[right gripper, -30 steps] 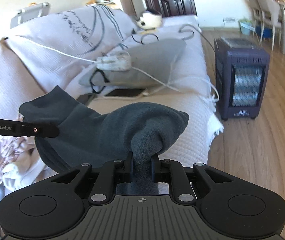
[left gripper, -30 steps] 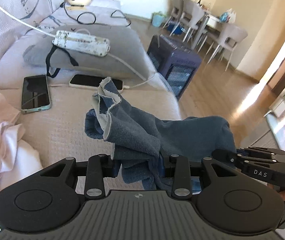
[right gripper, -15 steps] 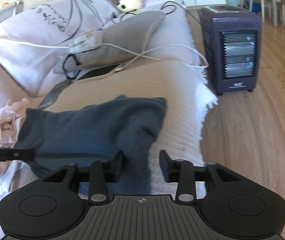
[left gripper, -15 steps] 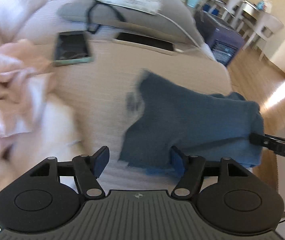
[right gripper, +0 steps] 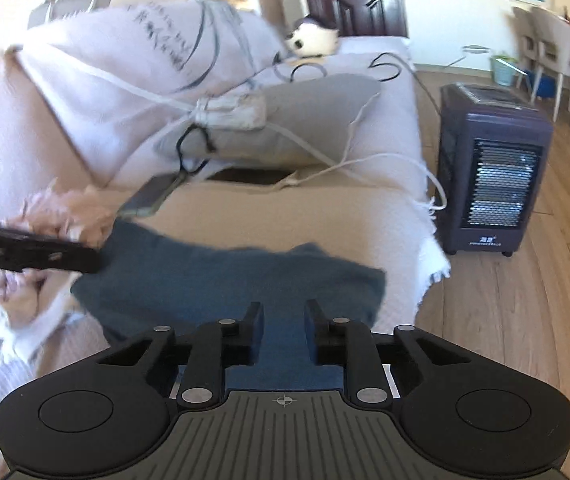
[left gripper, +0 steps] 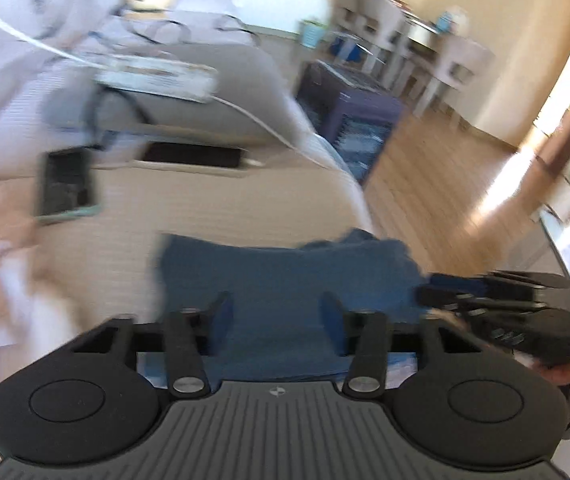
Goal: Fold clothes
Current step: 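Lift the bundle with both grippers and carry it toward the pillows, then lower the bundle onto the bed and open both grippers, then move the left gripper to the pink and white clothes pile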
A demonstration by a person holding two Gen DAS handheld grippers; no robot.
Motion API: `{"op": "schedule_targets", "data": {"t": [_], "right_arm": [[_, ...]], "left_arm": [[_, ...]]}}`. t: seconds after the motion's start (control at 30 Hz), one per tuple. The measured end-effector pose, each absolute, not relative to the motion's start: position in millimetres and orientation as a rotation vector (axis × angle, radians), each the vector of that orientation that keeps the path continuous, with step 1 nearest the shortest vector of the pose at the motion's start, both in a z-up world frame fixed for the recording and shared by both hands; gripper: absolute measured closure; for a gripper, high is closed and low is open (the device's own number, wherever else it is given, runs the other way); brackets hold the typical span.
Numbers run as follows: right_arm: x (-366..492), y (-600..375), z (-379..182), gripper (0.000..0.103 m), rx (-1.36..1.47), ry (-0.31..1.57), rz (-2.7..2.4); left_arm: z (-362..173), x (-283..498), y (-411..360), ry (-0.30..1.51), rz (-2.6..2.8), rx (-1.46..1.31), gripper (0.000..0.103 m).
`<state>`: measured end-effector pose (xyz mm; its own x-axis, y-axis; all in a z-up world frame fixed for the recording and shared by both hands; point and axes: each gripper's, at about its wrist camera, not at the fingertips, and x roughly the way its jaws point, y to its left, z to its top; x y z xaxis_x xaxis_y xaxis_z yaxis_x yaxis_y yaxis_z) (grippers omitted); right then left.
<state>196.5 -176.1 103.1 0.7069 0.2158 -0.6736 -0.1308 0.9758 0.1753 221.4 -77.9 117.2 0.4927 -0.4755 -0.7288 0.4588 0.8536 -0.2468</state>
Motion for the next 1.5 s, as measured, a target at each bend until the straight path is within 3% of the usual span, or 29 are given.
{"op": "schedule_targets", "data": {"t": [0.13,0.23,0.53,0.6,0.77,0.9,0.93,1.13,1.23,1.4,1.5], "right_arm": [[203,-176,80,0.087,0.105,0.806,0.165],[204,-189,62,0.091,0.129,0.841,0.140],[209,-184,52,0.092,0.113,0.859,0.097],[202,-181,60,0.092,0.107,0.851,0.085],[159,-156,82,0.085,0.035,0.861,0.139],[125,-130,91,0.083,0.046,0.918,0.199],[119,-123,92,0.078,0.054,0.933,0.212],[86,-79,97,0.070,0.098,0.988,0.279],[73,-60,92,0.061,0.089,1.011,0.292],[52,-33,82,0.059,0.043,1.045,0.276],[37,-23,77,0.054,0.025,1.051,0.275]], "left_arm": [[85,235,-97,0.950,-0.525,0.057,0.075],[60,253,-88,1.021,-0.479,0.008,0.084],[59,257,-88,1.047,-0.446,-0.024,0.084],[73,242,-87,1.030,-0.452,-0.024,0.068],[96,195,-74,1.015,-0.463,0.019,0.039],[98,158,-43,1.047,-0.424,0.006,0.027],[97,150,-31,1.060,-0.412,-0.026,0.027],[90,108,33,1.091,-0.316,-0.136,0.022],[86,89,58,1.105,-0.280,-0.160,0.021],[77,62,85,1.119,-0.251,-0.174,0.021],[77,53,96,1.098,-0.229,-0.179,0.015]]}}
